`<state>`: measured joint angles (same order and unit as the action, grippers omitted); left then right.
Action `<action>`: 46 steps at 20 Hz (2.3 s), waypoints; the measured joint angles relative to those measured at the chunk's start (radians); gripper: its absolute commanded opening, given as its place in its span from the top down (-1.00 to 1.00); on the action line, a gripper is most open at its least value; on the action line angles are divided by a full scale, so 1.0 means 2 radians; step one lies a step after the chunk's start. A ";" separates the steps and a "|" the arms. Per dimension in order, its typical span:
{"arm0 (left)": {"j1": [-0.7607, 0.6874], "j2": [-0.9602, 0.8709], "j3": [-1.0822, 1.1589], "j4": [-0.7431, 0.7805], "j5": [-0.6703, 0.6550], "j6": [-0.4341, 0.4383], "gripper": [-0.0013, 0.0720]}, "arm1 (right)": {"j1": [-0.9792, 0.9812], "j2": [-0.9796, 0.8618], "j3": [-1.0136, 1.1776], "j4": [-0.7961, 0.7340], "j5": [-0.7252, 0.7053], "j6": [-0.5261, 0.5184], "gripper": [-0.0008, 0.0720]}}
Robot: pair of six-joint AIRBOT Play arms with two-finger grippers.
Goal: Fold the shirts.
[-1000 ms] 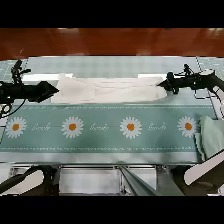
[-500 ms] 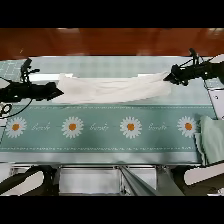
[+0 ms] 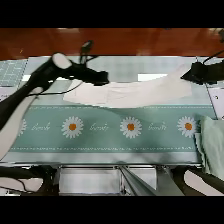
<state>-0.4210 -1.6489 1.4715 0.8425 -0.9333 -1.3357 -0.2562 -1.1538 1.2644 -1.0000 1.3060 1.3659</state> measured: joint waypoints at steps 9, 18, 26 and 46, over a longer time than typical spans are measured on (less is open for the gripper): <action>-0.162 -0.204 0.219 0.020 -0.111 -0.084 0.90 | 0.000 0.110 -0.041 0.009 0.015 0.008 0.92; -0.066 -0.165 0.229 -0.007 -0.163 -0.092 0.90 | 0.035 0.103 -0.044 0.032 0.000 0.029 0.92; 0.165 0.079 -0.010 0.002 -0.162 -0.015 0.90 | 0.230 -0.059 0.022 0.127 -0.142 0.055 0.92; 0.318 0.326 -0.290 -0.003 -0.103 0.059 0.89 | 0.341 -0.359 0.258 0.199 -0.122 0.076 -0.16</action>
<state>0.2153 -0.9970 0.8913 0.8368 -1.1385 -1.2171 0.4252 -1.8721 1.7809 -0.6018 1.0615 1.5185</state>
